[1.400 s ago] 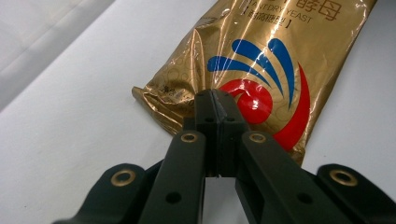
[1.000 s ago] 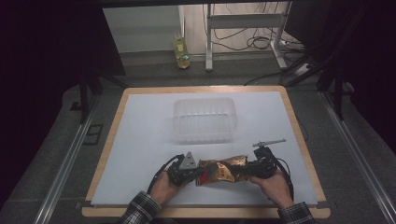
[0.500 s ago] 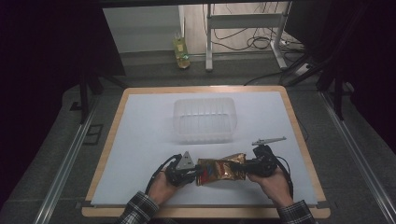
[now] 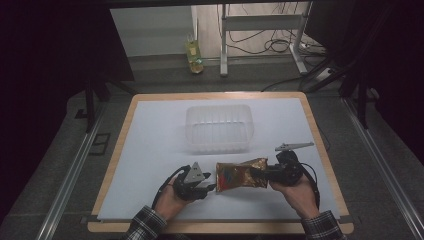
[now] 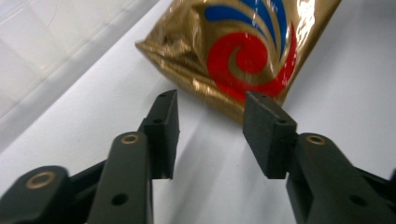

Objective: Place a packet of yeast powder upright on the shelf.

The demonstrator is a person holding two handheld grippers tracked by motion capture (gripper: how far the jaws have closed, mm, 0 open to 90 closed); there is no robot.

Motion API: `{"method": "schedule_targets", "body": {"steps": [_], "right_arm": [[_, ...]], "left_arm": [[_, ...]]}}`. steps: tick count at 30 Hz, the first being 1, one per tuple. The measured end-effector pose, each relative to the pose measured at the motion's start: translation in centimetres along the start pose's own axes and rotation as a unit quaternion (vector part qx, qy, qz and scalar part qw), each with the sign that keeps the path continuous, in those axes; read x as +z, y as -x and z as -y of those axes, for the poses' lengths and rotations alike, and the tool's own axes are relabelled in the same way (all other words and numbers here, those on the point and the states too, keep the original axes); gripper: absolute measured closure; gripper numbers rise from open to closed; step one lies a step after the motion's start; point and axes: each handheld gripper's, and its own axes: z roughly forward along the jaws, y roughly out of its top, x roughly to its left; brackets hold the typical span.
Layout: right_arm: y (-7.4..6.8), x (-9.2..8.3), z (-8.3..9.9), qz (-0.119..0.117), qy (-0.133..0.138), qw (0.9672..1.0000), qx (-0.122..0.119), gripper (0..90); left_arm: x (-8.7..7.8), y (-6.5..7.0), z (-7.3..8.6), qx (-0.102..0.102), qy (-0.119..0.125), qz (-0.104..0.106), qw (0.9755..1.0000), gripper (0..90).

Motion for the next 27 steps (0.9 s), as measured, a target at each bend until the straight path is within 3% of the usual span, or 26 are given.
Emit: {"method": "schedule_targets", "body": {"steps": [15,27], "right_arm": [[-0.1,-1.5,-1.3,0.02,0.009,0.9997,-0.015,72.1],[0.0,-2.9,-3.0,0.037,0.016,0.999,-0.02,72.2]], "left_arm": [[0.4,0.5,0.2,0.002,0.006,-0.014,0.9999,29.3],[-0.2,0.7,0.1,-0.003,0.018,-0.007,0.9998,7.1]]}}
